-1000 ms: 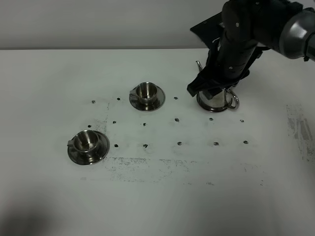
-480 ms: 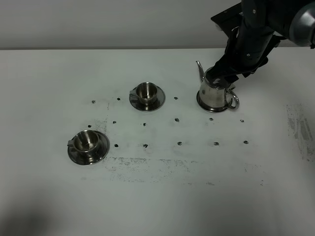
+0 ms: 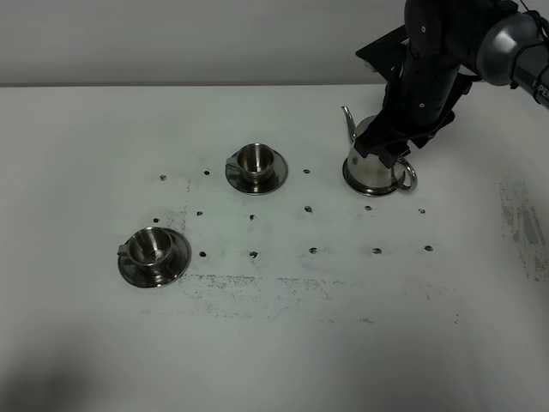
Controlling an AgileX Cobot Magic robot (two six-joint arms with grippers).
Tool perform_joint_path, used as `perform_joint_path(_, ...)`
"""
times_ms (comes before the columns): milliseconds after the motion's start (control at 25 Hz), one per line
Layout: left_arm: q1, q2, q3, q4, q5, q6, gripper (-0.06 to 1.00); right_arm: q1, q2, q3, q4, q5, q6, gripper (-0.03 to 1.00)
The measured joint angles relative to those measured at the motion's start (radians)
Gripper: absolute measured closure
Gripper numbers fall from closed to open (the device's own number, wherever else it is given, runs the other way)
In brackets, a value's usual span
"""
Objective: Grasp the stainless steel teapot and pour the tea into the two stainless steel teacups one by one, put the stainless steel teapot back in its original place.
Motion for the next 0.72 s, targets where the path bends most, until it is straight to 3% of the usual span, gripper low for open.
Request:
perform_joint_path(440, 0.0, 0.0, 0.0, 0.0, 0.0, 0.0, 0.39, -0.02, 0.03, 0.0, 0.007, -0.009, -0.021, 0.47)
perform_joint_path(720, 0.0, 0.0, 0.0, 0.0, 0.0, 0.0, 0.39, -0.025, 0.032, -0.001, 0.012, -0.026, -0.059, 0.56)
